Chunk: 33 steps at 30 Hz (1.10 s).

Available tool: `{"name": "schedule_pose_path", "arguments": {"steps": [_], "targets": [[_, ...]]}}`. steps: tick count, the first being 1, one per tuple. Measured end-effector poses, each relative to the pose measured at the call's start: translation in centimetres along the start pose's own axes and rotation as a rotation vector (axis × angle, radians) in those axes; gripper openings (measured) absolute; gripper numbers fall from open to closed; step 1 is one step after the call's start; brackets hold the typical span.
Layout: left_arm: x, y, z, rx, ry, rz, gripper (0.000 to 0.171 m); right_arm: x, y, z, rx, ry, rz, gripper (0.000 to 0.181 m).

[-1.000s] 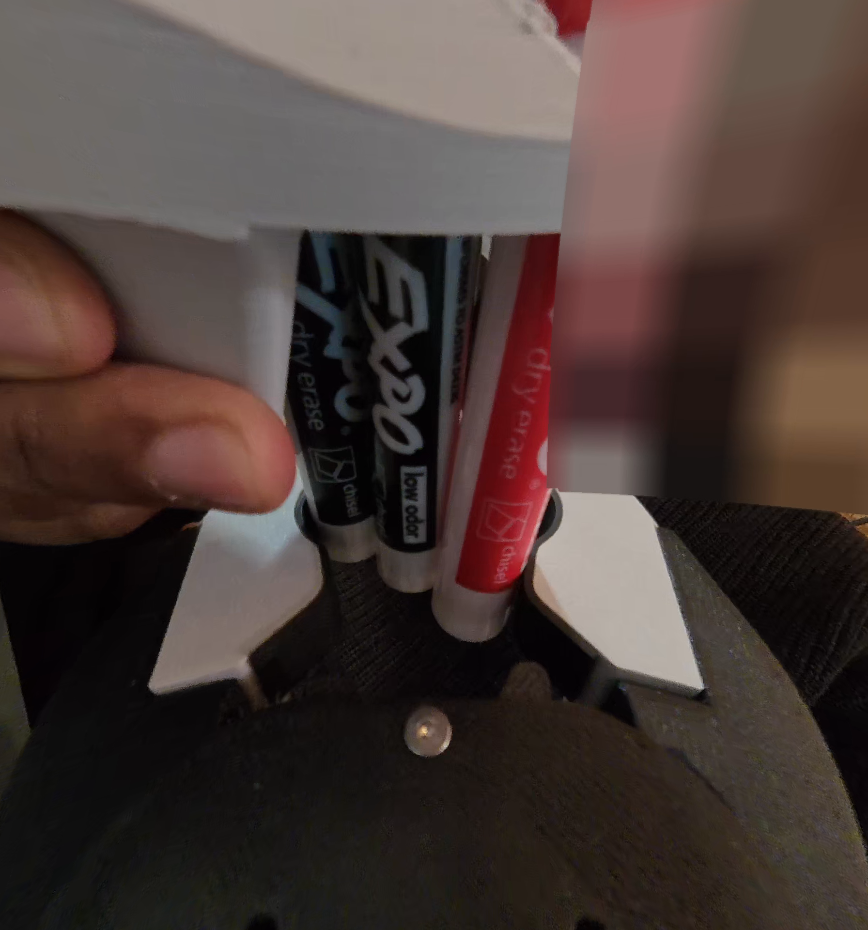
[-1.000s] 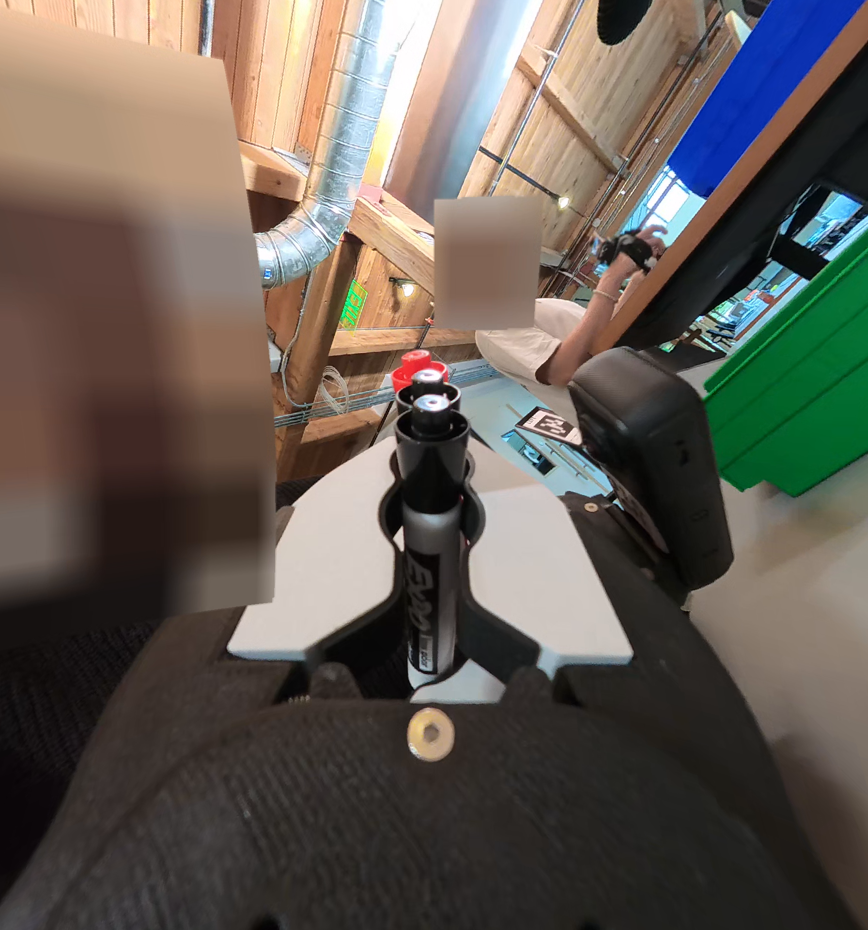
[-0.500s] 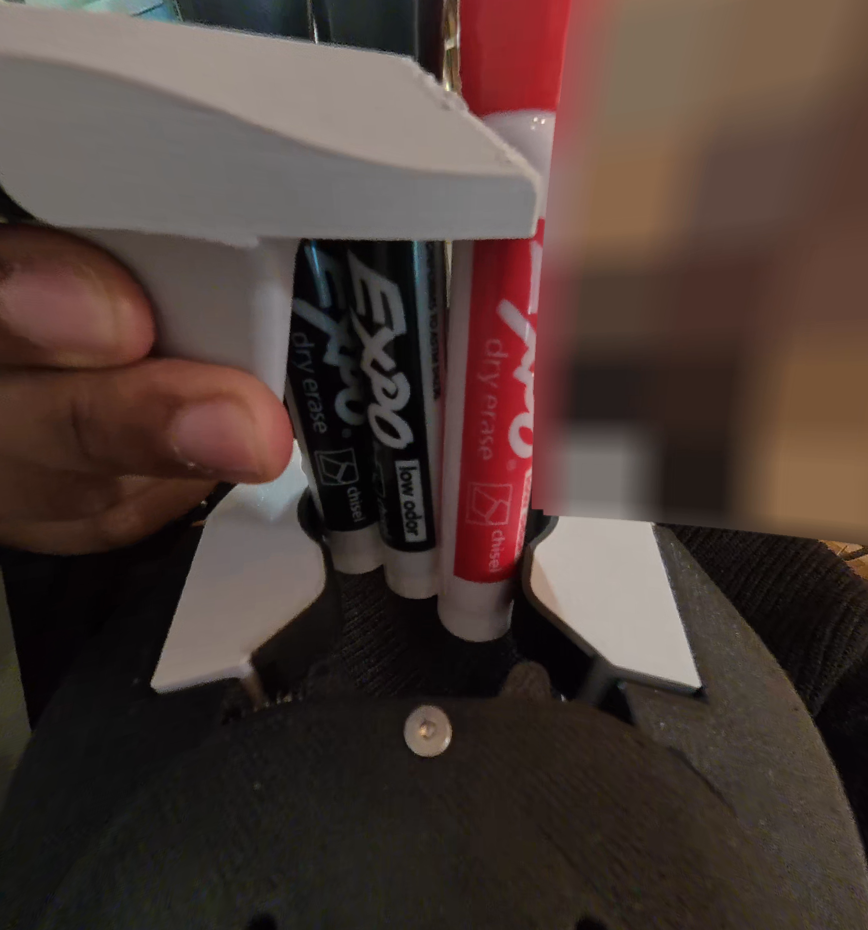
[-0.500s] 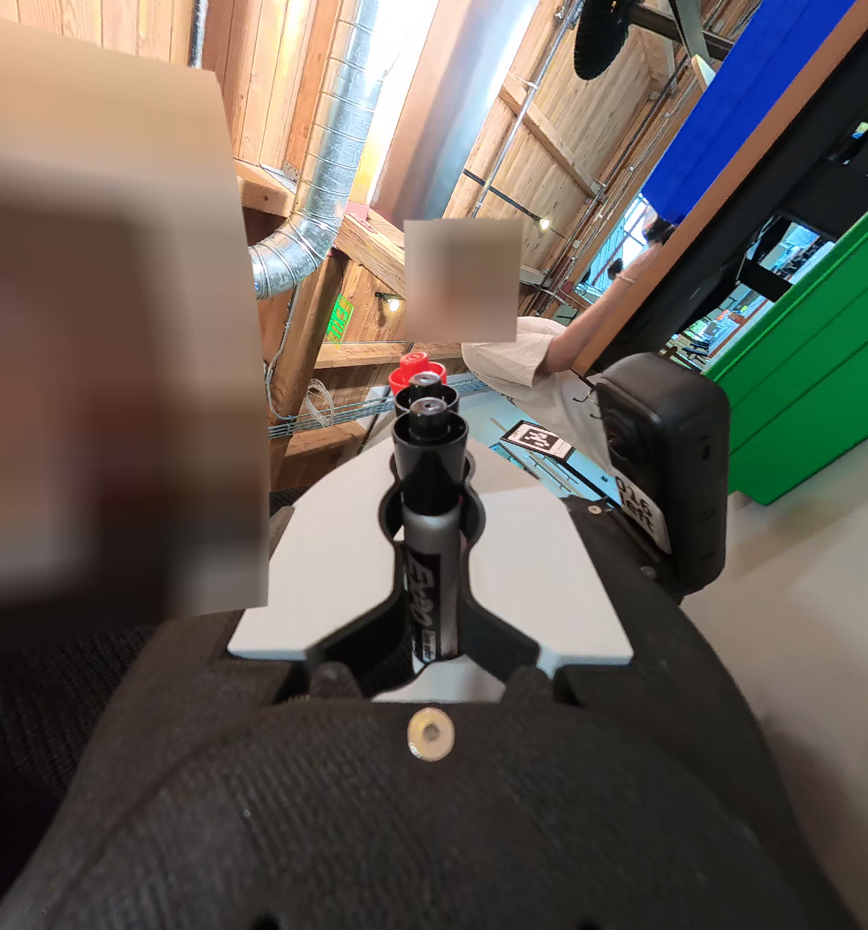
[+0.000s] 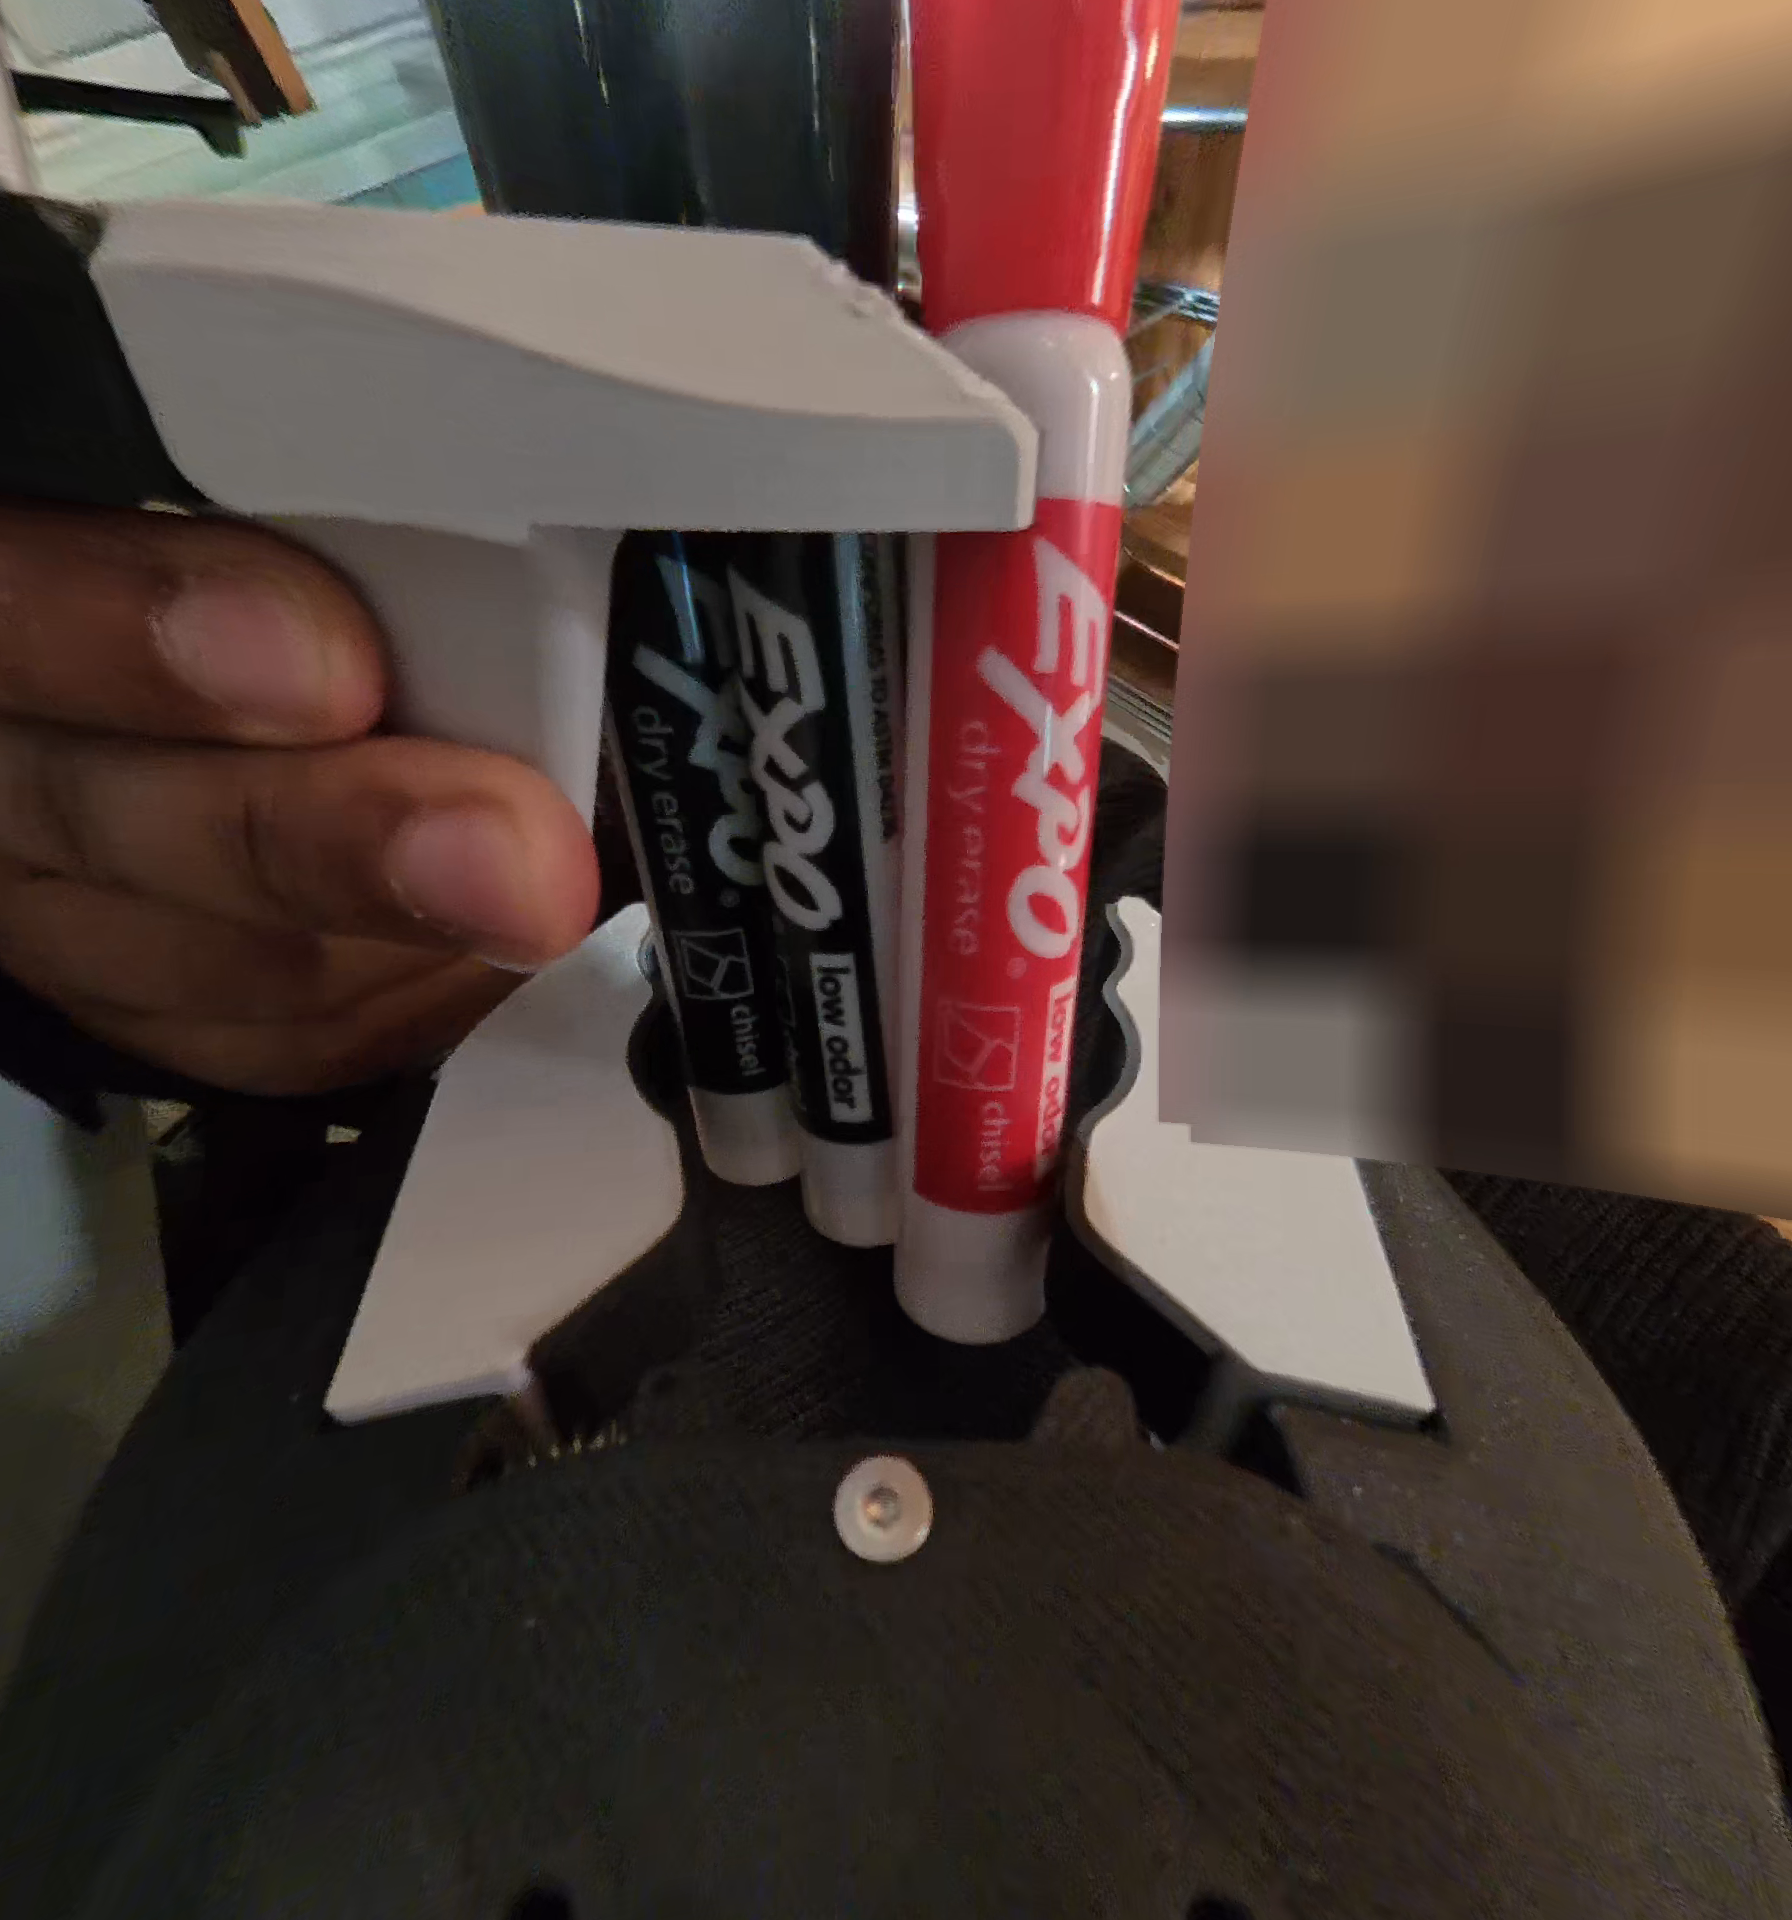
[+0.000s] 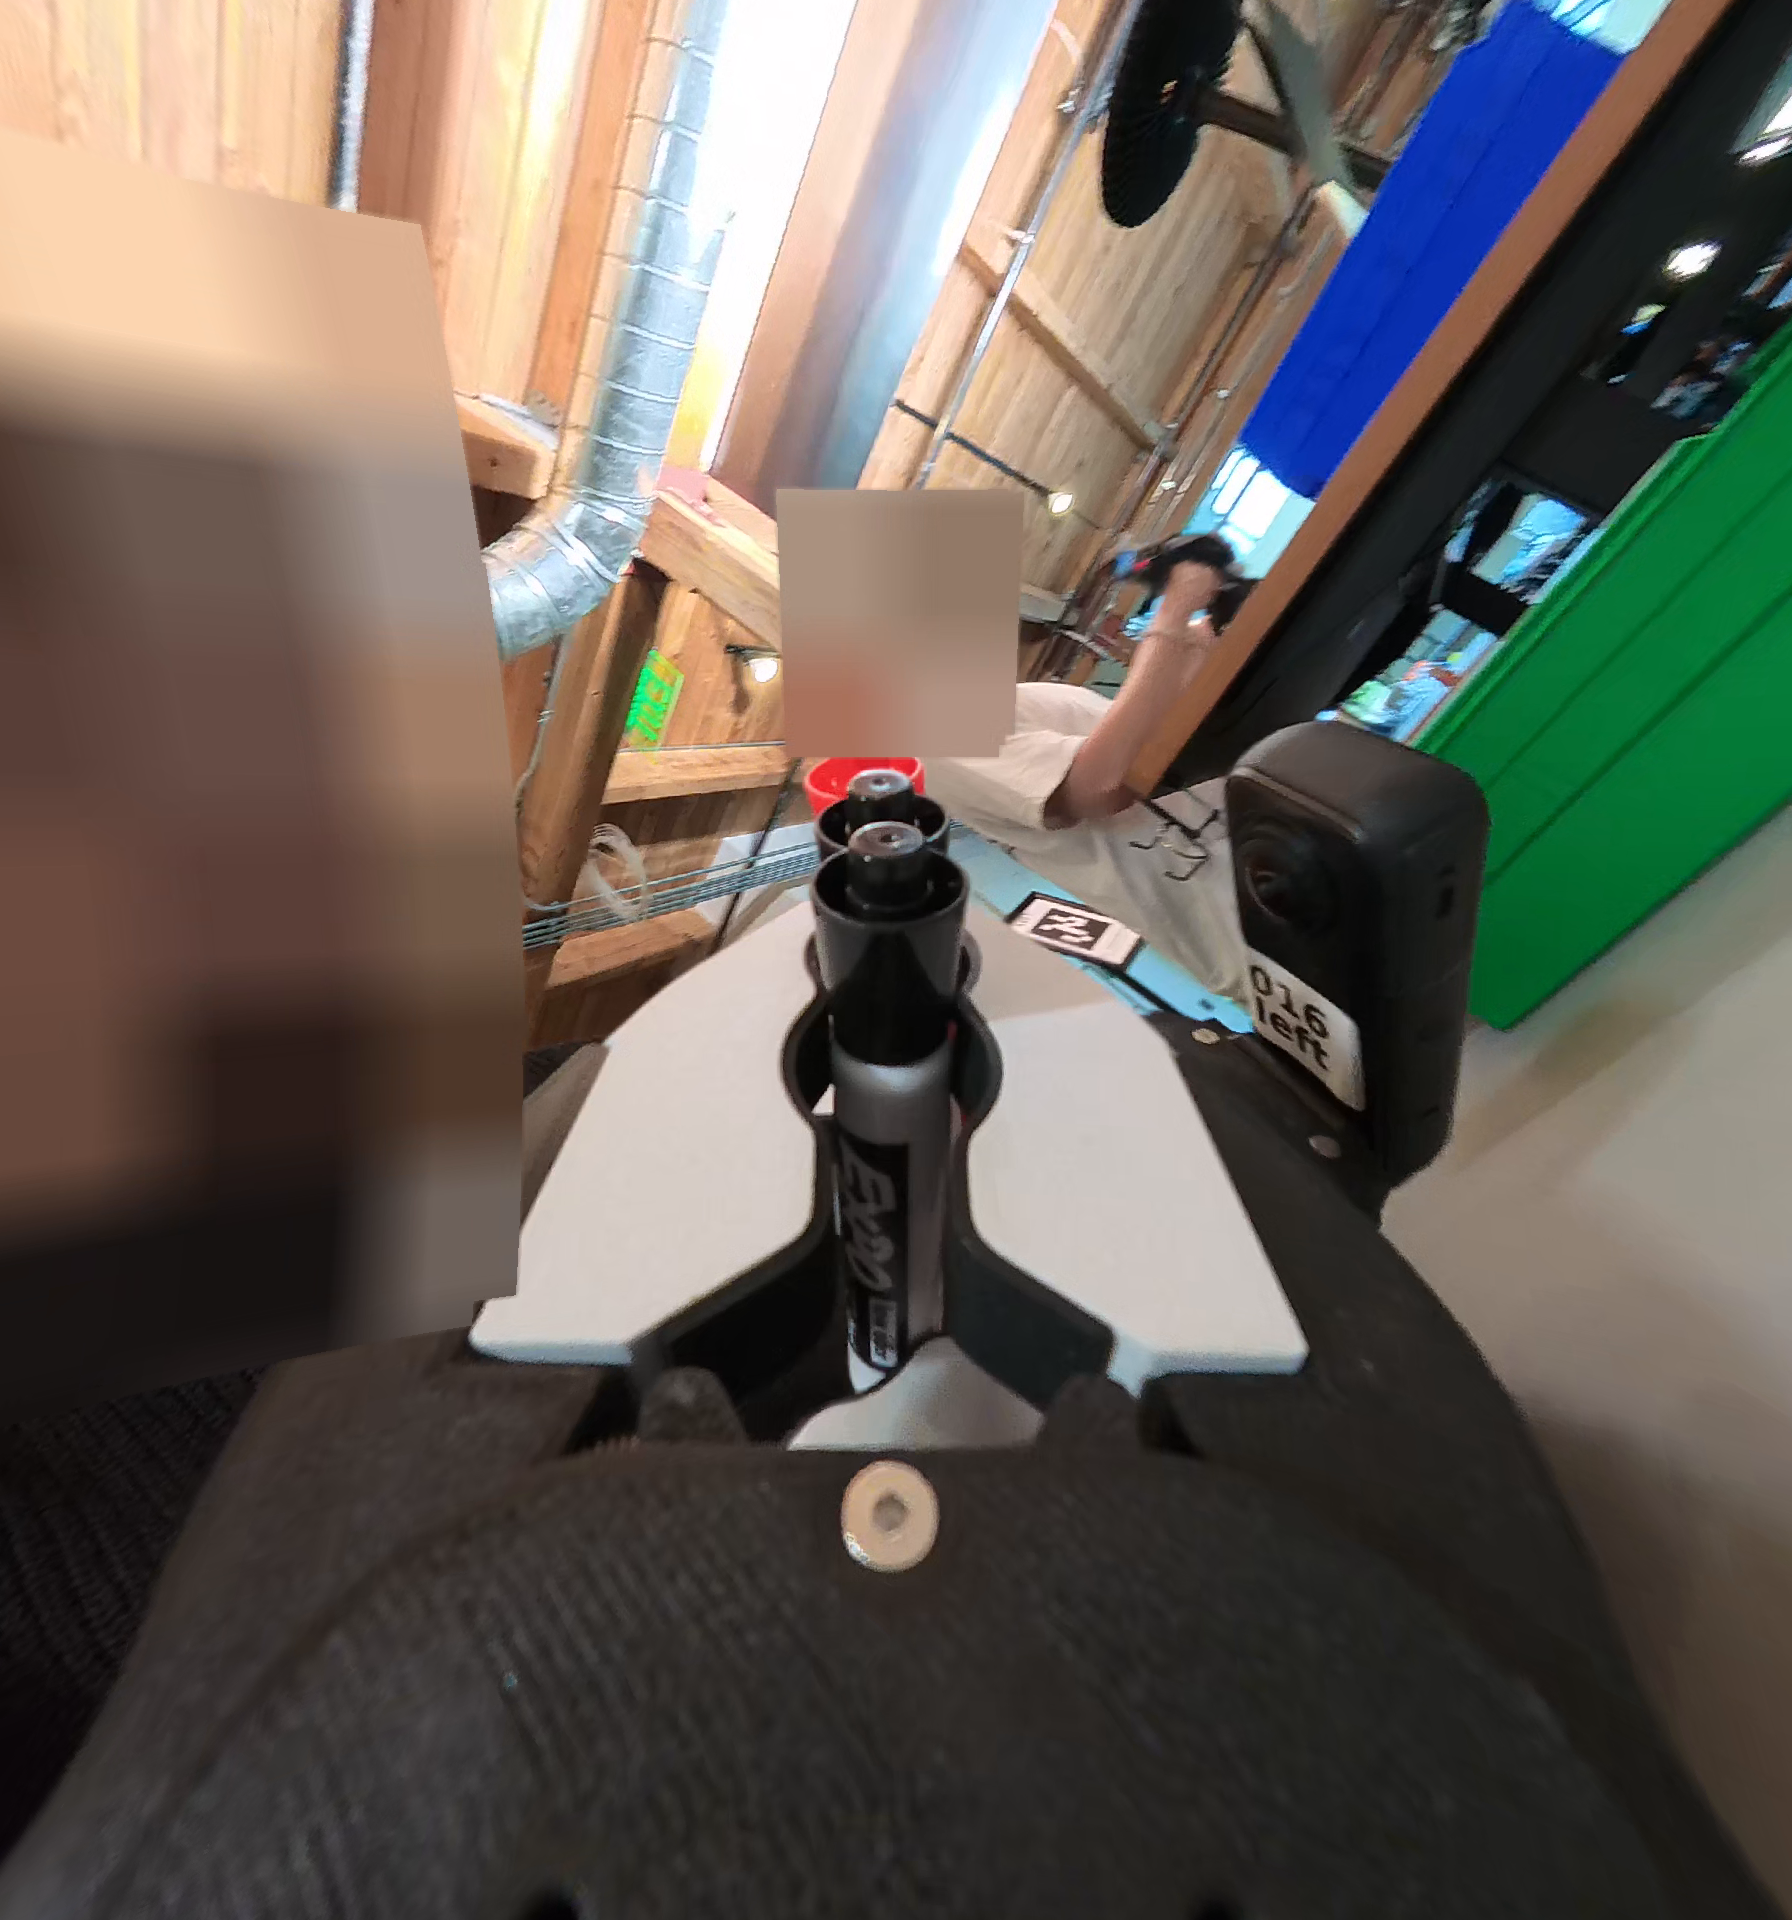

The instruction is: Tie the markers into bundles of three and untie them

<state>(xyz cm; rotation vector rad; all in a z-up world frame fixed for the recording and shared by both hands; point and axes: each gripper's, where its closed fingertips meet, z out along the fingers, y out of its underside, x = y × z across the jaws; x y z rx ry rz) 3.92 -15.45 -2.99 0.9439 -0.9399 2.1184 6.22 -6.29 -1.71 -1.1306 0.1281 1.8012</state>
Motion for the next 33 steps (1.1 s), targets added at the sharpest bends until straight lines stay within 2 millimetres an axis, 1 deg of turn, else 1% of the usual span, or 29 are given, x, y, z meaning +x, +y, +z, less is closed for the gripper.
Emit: {"name": "schedule_pose_path", "arguments": {"steps": [1,12,15,20,23,25,26,30,33], "targets": [[-0.3,-0.2,-0.1,0.01,-0.015,-0.003,0.078,0.3,-0.1,-0.2,0.002,0.021,-0.003,0.019],[-3.1,-2.4,-2.4,0.109,-0.227,0.018,0.083,3.4,-2.0,-2.9,0.08,0.229,0.025,0.019],[-3.9,-3.2,-3.4,0.144,-0.297,0.022,0.08,4.2,-2.4,-3.9,0.097,0.289,0.051,0.019],[-5.2,-4.5,-5.6,0.199,-0.438,0.051,0.075,5.7,-2.7,-5.5,0.116,0.373,0.115,0.019],[-5.7,-5.3,-6.9,0.232,-0.515,0.079,0.068,6.4,-2.4,-6.0,0.11,0.41,0.148,0.019],[-6.2,-5.5,-7.6,0.246,-0.561,0.074,0.058,6.8,-2.2,-6.2,0.104,0.43,0.166,0.019],[-6.5,-5.4,-7.8,0.247,-0.575,0.067,0.056,7.0,-2.0,-6.3,0.102,0.439,0.173,0.019],[-7.0,-5.2,-7.8,0.246,-0.58,0.037,0.039,7.5,-1.8,-6.5,0.102,0.458,0.196,0.019],[-7.4,-5.0,-7.9,0.234,-0.6,0.029,0.031,7.6,-1.7,-6.5,0.102,0.456,0.203,0.019]]}}
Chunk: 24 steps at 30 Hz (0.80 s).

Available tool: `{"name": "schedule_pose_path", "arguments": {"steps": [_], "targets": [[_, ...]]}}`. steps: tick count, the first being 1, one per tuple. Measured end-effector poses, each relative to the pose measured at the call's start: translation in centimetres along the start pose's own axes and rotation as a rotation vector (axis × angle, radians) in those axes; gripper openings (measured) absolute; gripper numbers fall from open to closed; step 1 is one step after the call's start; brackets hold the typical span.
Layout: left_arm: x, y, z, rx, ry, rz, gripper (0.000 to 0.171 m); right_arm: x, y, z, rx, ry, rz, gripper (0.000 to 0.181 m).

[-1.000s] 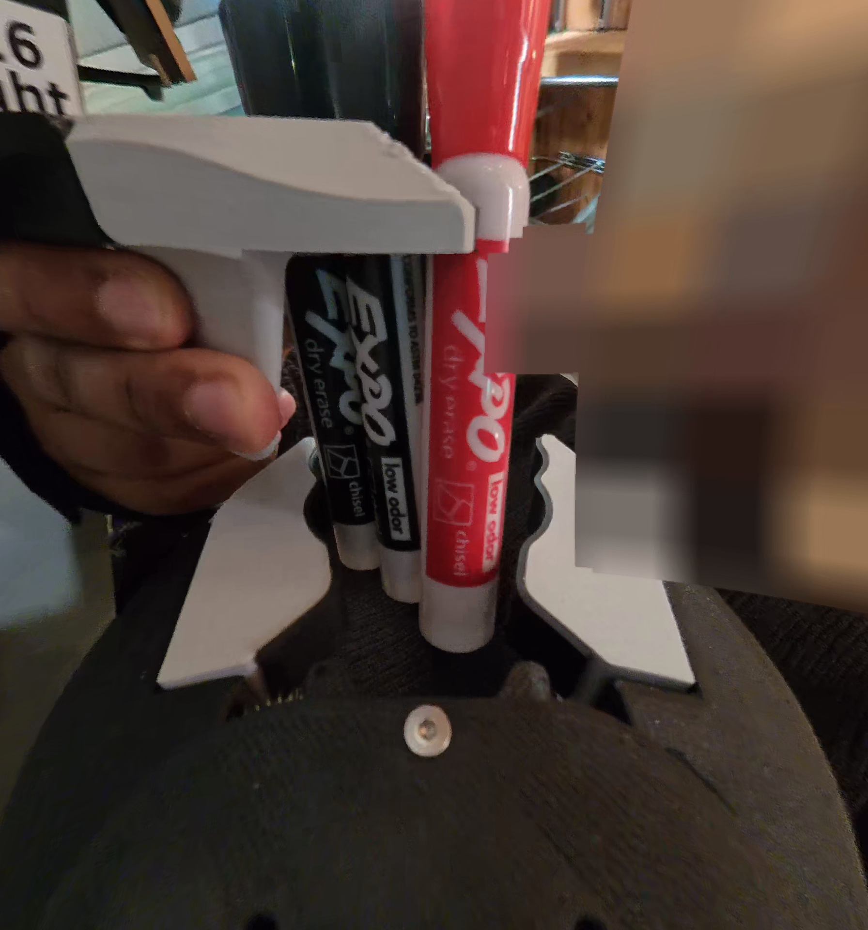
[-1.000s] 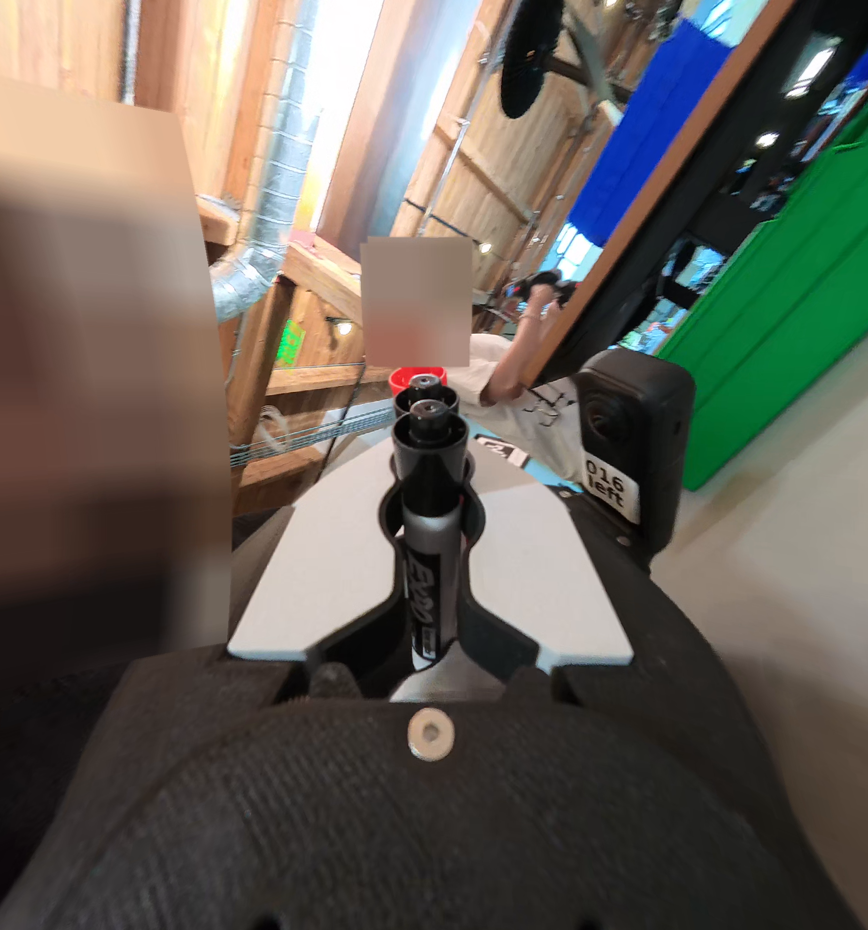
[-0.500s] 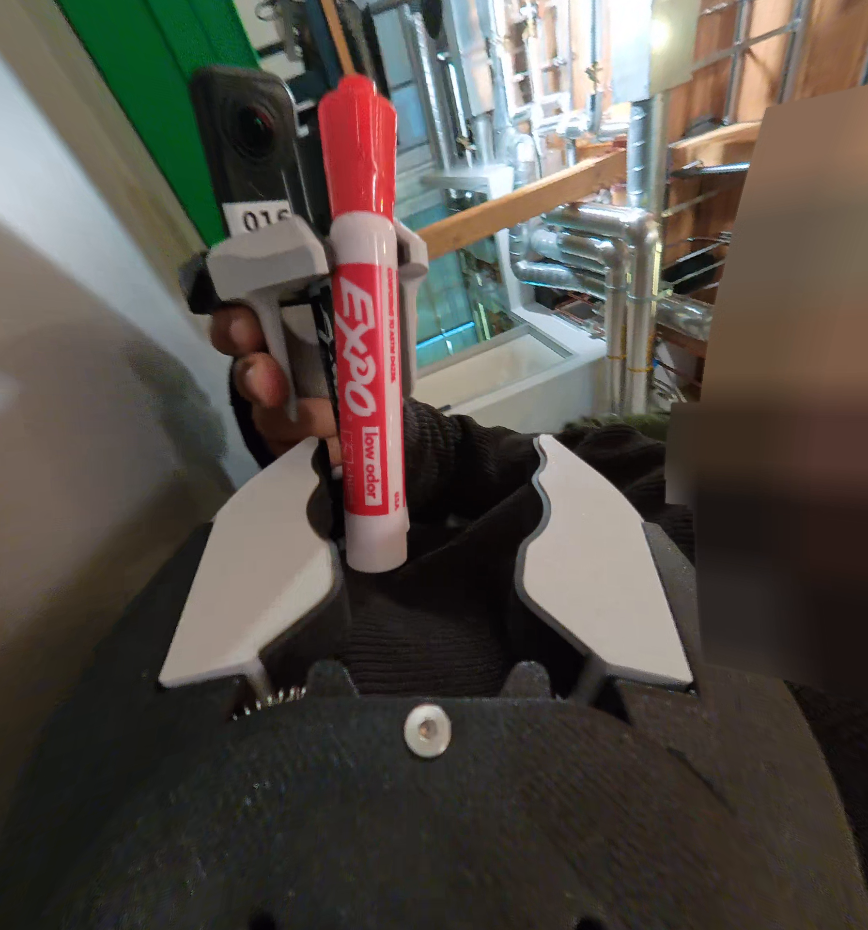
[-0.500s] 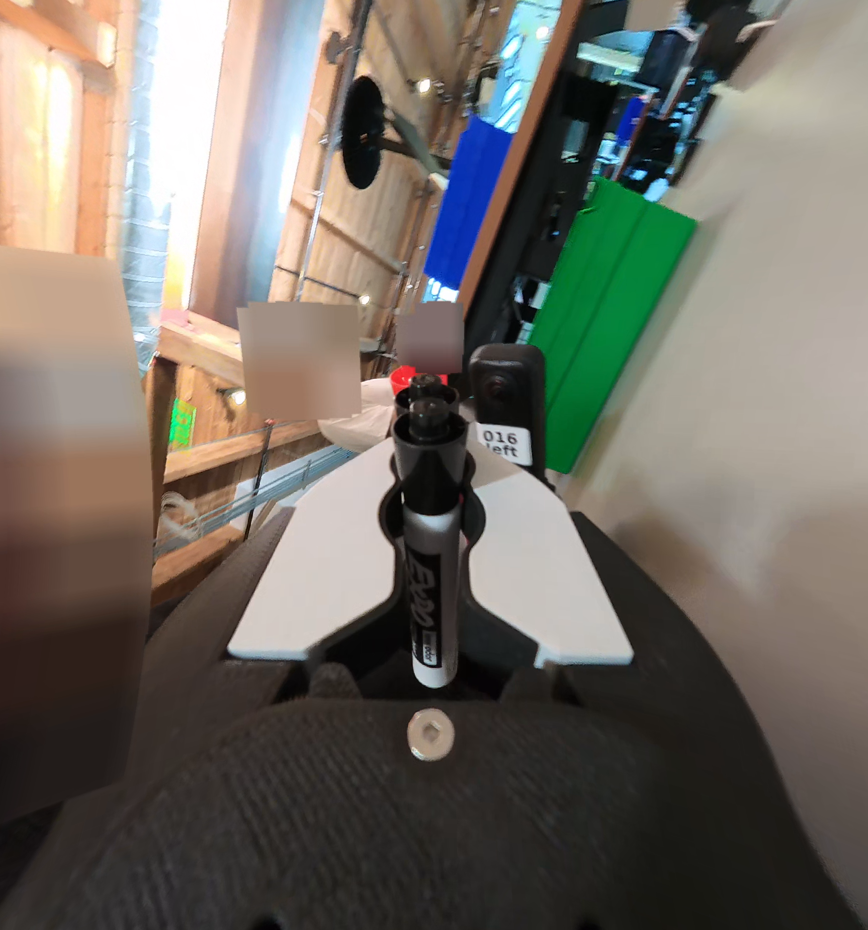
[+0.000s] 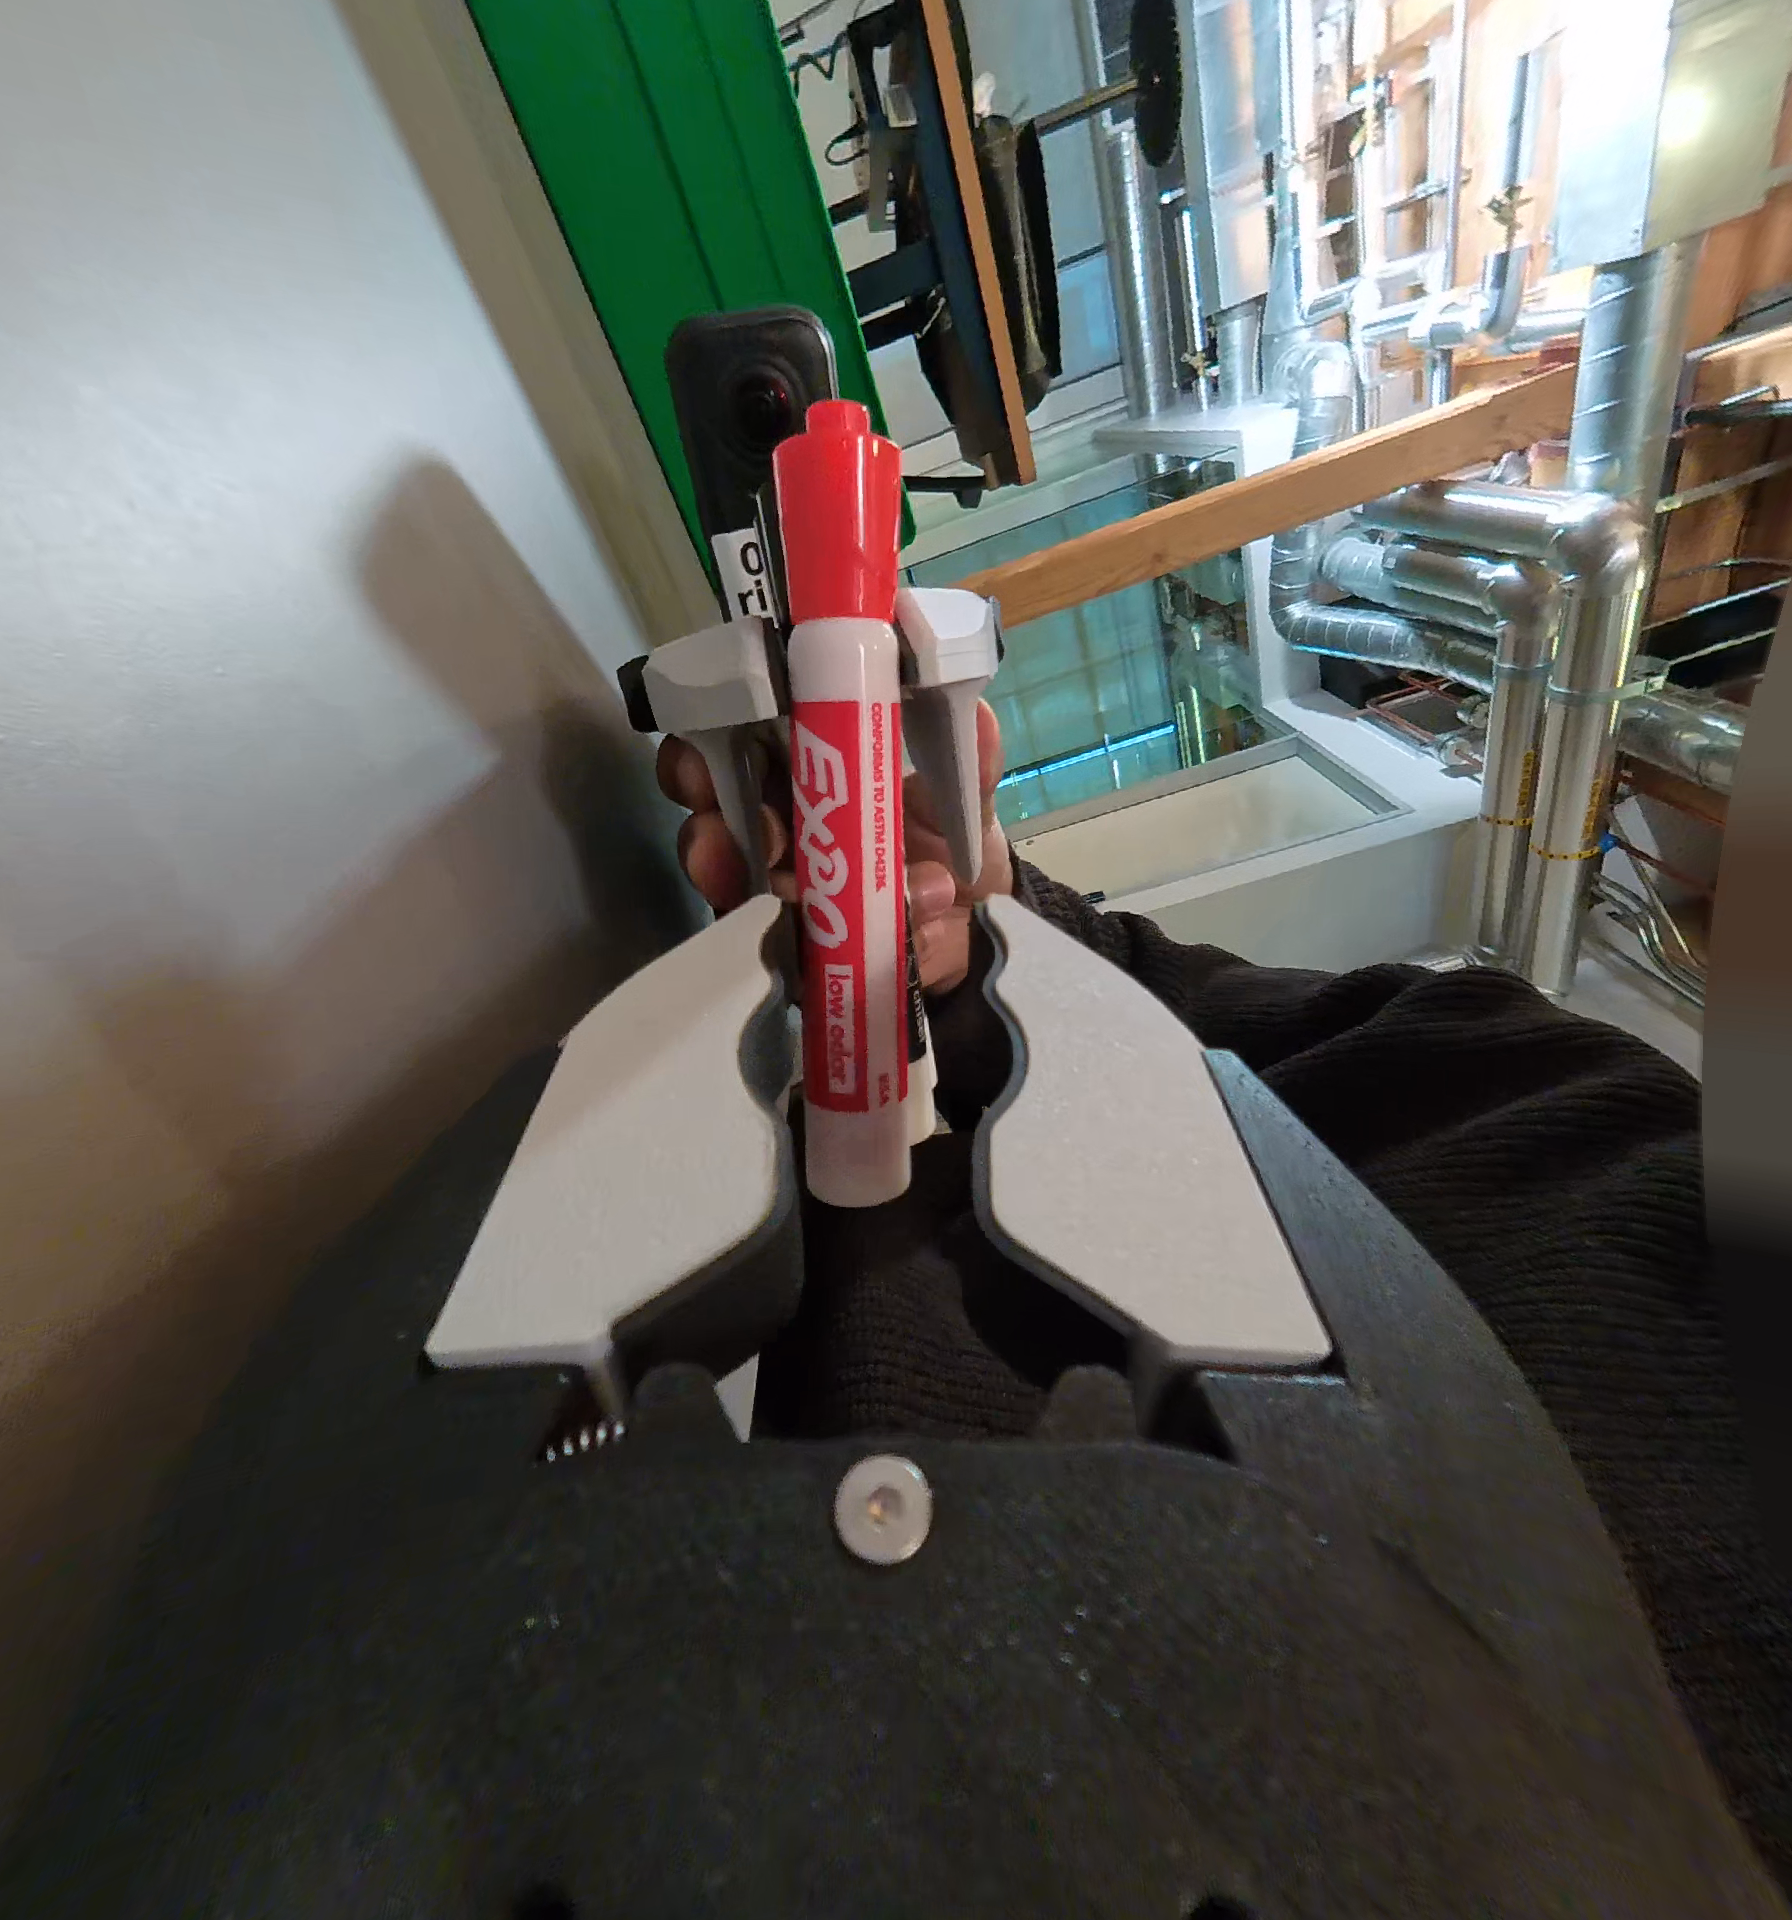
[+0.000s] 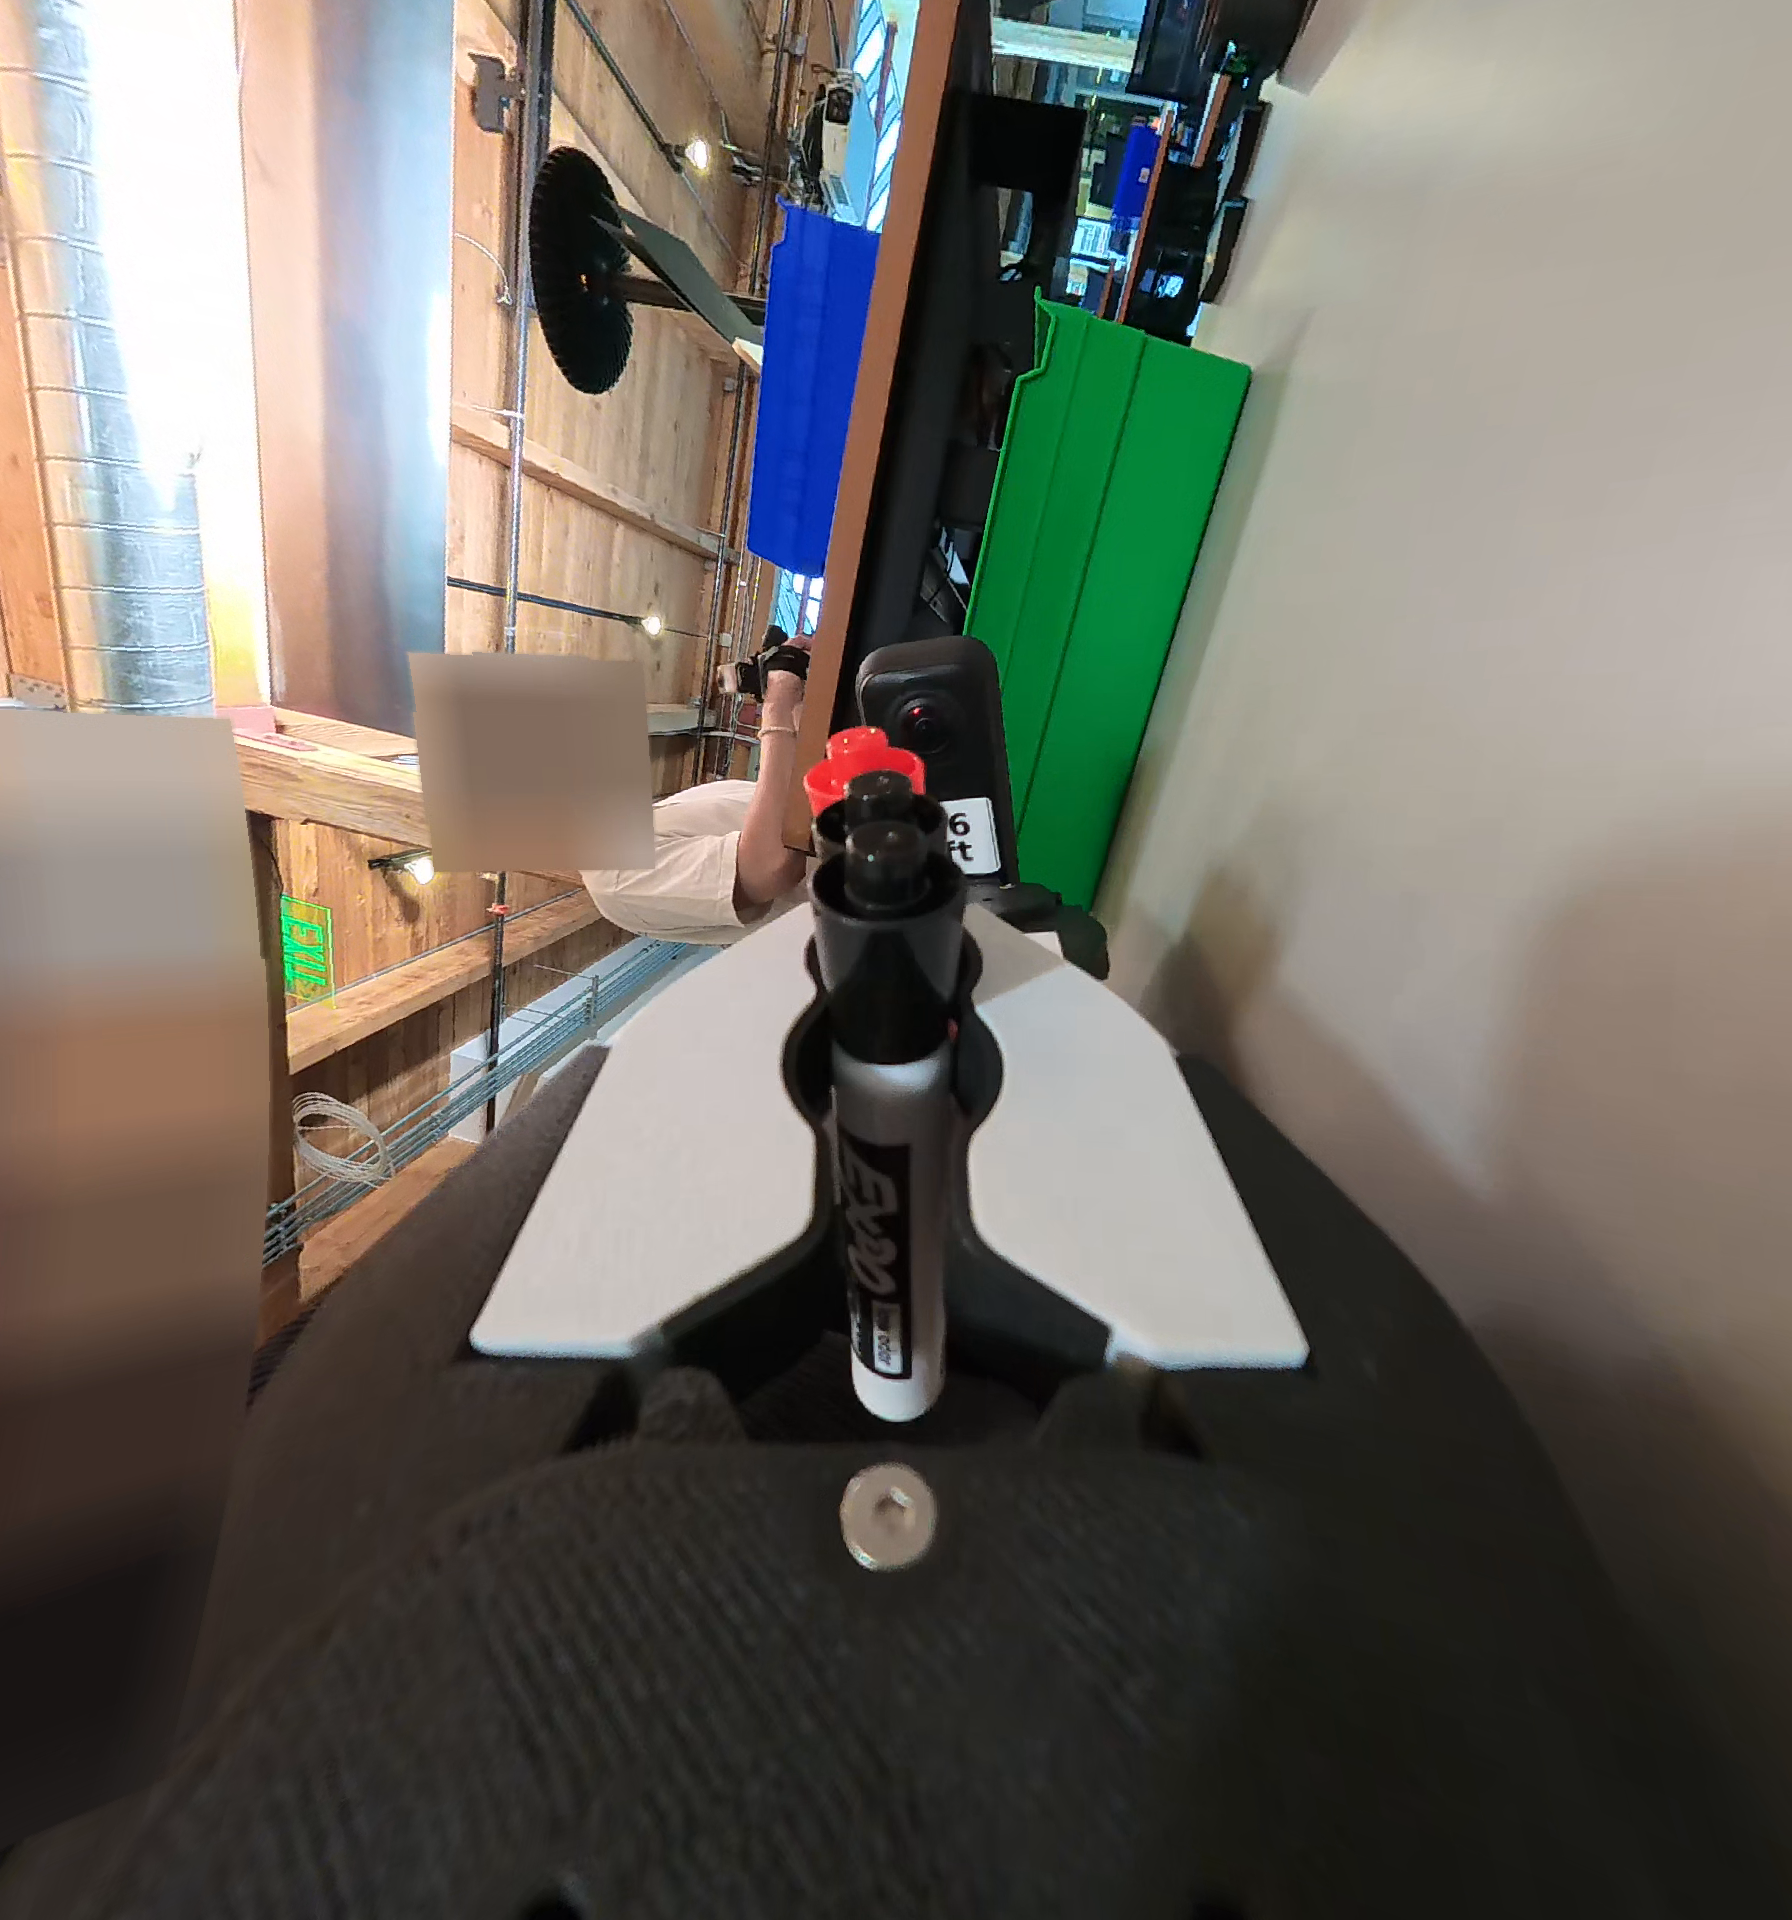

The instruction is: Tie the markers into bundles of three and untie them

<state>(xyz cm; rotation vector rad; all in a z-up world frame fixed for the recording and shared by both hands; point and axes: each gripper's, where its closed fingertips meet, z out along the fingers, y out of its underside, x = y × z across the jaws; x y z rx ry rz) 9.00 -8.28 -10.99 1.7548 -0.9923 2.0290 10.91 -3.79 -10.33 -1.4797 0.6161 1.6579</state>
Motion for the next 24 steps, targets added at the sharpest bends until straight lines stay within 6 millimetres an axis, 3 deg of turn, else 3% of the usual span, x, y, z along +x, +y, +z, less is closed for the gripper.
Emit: {"name": "schedule_pose_path", "arguments": {"steps": [4,7,14,19,24], "targets": [[0.1,0.1,0.0,-0.003,0.01,-0.009,0.032,-0.1,0.1,0.1,-0.006,-0.004,0.0,0.019],[0.5,0.5,0.2,-0.026,0.052,-0.035,0.041,-0.4,0.1,0.1,-0.006,-0.025,-0.001,0.019],[3.2,3.8,1.8,-0.188,0.217,-0.062,0.065,-1.7,1.2,0.9,-0.053,-0.097,-0.01,0.019],[2.7,4.9,2.4,-0.227,0.164,-0.03,0.064,-1.3,1.8,1.1,-0.077,-0.07,-0.025,0.018],[1.5,4.7,2.3,-0.227,0.095,-0.036,0.039,-1.6,2.7,1.5,-0.121,-0.061,-0.071,0.019]]}}
